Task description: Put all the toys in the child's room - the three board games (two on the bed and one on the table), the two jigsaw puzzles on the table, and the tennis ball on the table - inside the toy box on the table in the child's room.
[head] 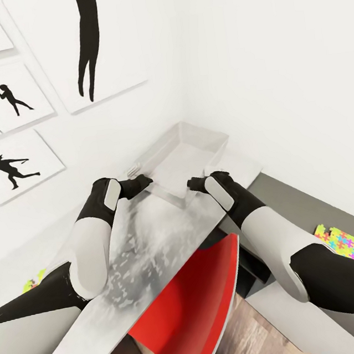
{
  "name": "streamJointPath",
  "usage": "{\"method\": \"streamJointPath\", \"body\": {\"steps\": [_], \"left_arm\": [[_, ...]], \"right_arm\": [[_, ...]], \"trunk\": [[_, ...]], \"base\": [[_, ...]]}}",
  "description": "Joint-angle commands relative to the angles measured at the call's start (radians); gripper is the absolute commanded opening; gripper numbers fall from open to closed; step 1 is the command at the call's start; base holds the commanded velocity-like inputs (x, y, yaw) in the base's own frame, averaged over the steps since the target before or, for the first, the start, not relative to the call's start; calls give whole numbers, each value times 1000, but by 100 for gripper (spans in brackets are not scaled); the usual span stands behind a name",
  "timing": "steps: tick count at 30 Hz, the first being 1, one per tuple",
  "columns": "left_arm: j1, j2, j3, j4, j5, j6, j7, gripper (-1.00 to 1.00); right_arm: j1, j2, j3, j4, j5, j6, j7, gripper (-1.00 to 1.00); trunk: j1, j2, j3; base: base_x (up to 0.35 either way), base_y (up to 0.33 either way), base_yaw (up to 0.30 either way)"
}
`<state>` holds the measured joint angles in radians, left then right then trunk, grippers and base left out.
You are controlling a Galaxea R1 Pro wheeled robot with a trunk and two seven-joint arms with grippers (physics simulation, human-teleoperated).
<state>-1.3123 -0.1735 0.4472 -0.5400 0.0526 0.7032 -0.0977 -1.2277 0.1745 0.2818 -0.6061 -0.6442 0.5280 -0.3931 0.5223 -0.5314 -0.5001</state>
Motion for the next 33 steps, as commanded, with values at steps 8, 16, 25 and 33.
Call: {"method": "streamJointPath", "body": {"steps": [8, 16, 25, 33], "left_arm": [[-1, -1, 5, -1, -2, 6, 1, -100], [-1, -1, 5, -1, -2, 7, 1, -100], [-1, -1, 6, -1, -2, 7, 1, -100], [-1, -1, 5, -1, -2, 7, 1, -100]], "right_arm": [[-1, 0, 2, -1, -5, 2, -9, -100], [-1, 0, 2, -1, -5, 1, -9, -100], [-1, 0, 2, -1, -5, 1, -9, -100], [-1, 0, 2, -1, -5, 1, -9, -100]], "trunk": [[0, -1, 12], [0, -1, 22], [0, -1, 23], [0, -1, 23]], "base": [[0, 0, 0], [-77, 33, 0], [-79, 48, 0], [-178, 113, 0]]}}
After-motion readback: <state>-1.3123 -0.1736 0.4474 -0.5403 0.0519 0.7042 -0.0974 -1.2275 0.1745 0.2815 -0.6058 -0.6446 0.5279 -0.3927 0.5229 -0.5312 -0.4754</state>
